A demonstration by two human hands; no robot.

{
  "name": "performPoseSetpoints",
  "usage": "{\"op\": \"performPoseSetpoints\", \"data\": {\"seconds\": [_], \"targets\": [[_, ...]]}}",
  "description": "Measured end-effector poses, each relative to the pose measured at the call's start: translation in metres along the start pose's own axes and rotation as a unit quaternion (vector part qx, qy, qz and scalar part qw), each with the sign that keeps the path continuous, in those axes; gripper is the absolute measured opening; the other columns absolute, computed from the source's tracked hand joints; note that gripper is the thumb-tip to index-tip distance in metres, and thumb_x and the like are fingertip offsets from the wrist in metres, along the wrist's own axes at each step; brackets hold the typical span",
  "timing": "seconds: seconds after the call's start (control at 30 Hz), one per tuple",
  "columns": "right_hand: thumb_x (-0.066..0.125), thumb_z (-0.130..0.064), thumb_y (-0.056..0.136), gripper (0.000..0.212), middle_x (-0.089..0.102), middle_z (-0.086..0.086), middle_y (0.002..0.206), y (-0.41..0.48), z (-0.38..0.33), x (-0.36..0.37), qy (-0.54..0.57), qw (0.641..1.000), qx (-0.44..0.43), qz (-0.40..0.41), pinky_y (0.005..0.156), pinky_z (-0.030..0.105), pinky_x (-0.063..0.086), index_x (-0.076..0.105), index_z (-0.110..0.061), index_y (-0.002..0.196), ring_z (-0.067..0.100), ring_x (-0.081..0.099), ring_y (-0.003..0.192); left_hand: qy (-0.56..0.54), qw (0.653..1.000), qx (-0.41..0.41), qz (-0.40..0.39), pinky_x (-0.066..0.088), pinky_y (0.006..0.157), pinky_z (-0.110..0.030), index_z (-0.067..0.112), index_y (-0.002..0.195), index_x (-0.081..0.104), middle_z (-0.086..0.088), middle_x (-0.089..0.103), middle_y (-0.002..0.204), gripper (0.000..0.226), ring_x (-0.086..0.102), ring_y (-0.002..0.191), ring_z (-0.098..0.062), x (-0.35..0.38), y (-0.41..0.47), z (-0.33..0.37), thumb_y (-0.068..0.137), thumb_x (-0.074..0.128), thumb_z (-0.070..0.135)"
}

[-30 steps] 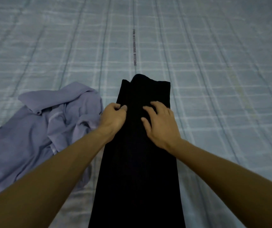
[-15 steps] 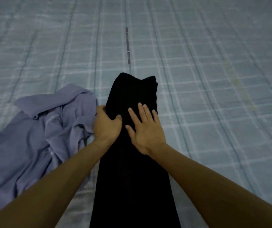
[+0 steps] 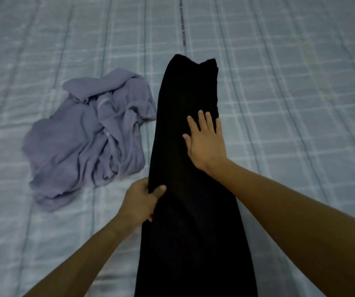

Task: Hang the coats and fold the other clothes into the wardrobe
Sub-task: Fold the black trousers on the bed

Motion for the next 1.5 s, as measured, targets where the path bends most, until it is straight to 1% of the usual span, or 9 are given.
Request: {"op": "performPoseSetpoints", "data": {"seconds": [0.13, 0.33, 0.57, 0.7, 0.83, 0.97, 1.13, 1.33, 1.5], "targets": [[0.027, -0.042, 0.098, 0.056, 0.026, 0.016, 0.153, -0.083, -0.030, -0.006, 0.099, 0.990, -0.096, 0.033, 0.117, 0.045, 0.010, 0.031, -0.014, 0.146, 0.032, 0.018, 0.143, 0.023, 0.983, 0.025, 0.179, 0.045, 0.050, -0.027, 0.016, 0.083, 0.055, -0.004, 0.061, 0.072, 0.015, 0.060, 0.063, -0.022, -0.017, -0.022, -0.021, 0.094, 0.055, 0.025], [0.014, -0.052, 0.097, 0.062, -0.006, 0.012, 0.158, -0.164, -0.032, 0.030, 0.021, 0.993, -0.076, -0.091, 0.118, 0.047, -0.001, -0.001, -0.024, 0.151, 0.028, -0.008, 0.146, 0.093, 0.991, 0.037, 0.084, 0.047, 0.045, -0.027, 0.027, 0.112, 0.041, -0.007, 0.063, 0.071, 0.034, 0.064, 0.059, -0.020, 0.005, -0.077, -0.047, 0.088, 0.064, 0.034], [0.016, -0.049, 0.097, 0.062, 0.002, 0.012, 0.159, -0.252, -0.054, 0.034, 0.048, 0.988, -0.111, -0.100, 0.117, 0.045, -0.004, 0.006, -0.020, 0.151, 0.027, -0.004, 0.146, 0.159, 0.942, 0.072, 0.288, 0.035, 0.065, -0.028, 0.010, 0.107, 0.053, -0.004, 0.059, 0.078, 0.019, 0.053, 0.069, -0.022, -0.012, -0.138, -0.083, 0.099, 0.039, 0.020], [0.020, -0.045, 0.099, 0.060, 0.000, 0.011, 0.159, -0.284, -0.057, 0.038, 0.047, 0.991, -0.066, -0.109, 0.117, 0.047, -0.004, 0.005, -0.020, 0.151, 0.027, -0.006, 0.146, 0.300, 0.917, 0.169, 0.200, 0.041, 0.066, -0.030, 0.016, 0.119, 0.051, 0.001, 0.060, 0.088, 0.026, 0.056, 0.078, -0.016, 0.002, -0.175, -0.095, 0.099, 0.042, 0.029], [0.024, -0.041, 0.100, 0.057, 0.004, 0.012, 0.159, -0.322, -0.062, 0.034, 0.049, 0.992, -0.054, -0.103, 0.118, 0.046, -0.001, 0.010, -0.019, 0.151, 0.027, -0.003, 0.146, 0.445, 0.835, 0.320, 0.051, 0.045, 0.087, -0.036, 0.010, 0.124, 0.054, -0.011, 0.055, 0.118, 0.041, 0.054, 0.105, -0.026, 0.041, -0.228, -0.132, 0.094, 0.044, 0.036], [0.024, -0.040, 0.100, 0.056, 0.007, 0.011, 0.159, -0.396, -0.067, 0.038, 0.026, 0.993, -0.066, -0.099, 0.118, 0.043, -0.004, 0.013, -0.017, 0.151, 0.026, 0.000, 0.146, 0.532, 0.789, 0.308, -0.022, 0.024, 0.113, -0.047, 0.014, 0.142, 0.039, -0.013, 0.036, 0.149, 0.059, 0.030, 0.139, -0.029, 0.063, -0.279, -0.203, 0.096, 0.029, 0.049], [0.010, -0.044, 0.096, 0.061, 0.011, 0.010, 0.158, -0.490, -0.083, 0.051, 0.019, 0.990, -0.050, -0.129, 0.115, 0.039, -0.007, 0.013, -0.016, 0.150, 0.026, 0.005, 0.146, 0.563, 0.795, 0.226, -0.007, 0.035, 0.105, -0.054, 0.008, 0.137, 0.046, -0.018, 0.044, 0.142, 0.067, 0.040, 0.133, -0.033, 0.055, -0.331, -0.242, 0.098, 0.012, 0.051], [0.023, -0.057, 0.095, 0.067, 0.034, 0.013, 0.150, -0.551, -0.098, 0.035, 0.076, 0.991, -0.074, -0.086, 0.115, 0.051, 0.019, 0.034, -0.014, 0.145, 0.028, 0.027, 0.140, 0.548, 0.719, 0.412, -0.116, 0.018, 0.111, -0.048, 0.015, 0.142, 0.040, -0.016, 0.037, 0.148, 0.078, 0.031, 0.139, -0.031, 0.053, -0.390, -0.270, 0.088, 0.035, 0.071], [0.042, -0.072, 0.081, 0.087, 0.038, 0.015, 0.147, -0.608, -0.104, 0.050, 0.017, 0.981, -0.163, -0.107, 0.110, 0.059, 0.016, 0.038, -0.011, 0.143, 0.030, 0.029, 0.139, 0.580, 0.721, 0.366, -0.099, 0.039, 0.103, -0.055, 0.013, 0.138, 0.043, -0.019, 0.044, 0.142, 0.086, 0.042, 0.131, -0.037, 0.068, -0.393, -0.286, 0.075, 0.042, 0.071]]}}
Point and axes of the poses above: each hand's wrist, its own y-axis towards the middle knuckle, its own x-axis out of the palm, z = x × y, the point moved 4 cm from there along y, towards the middle knuckle
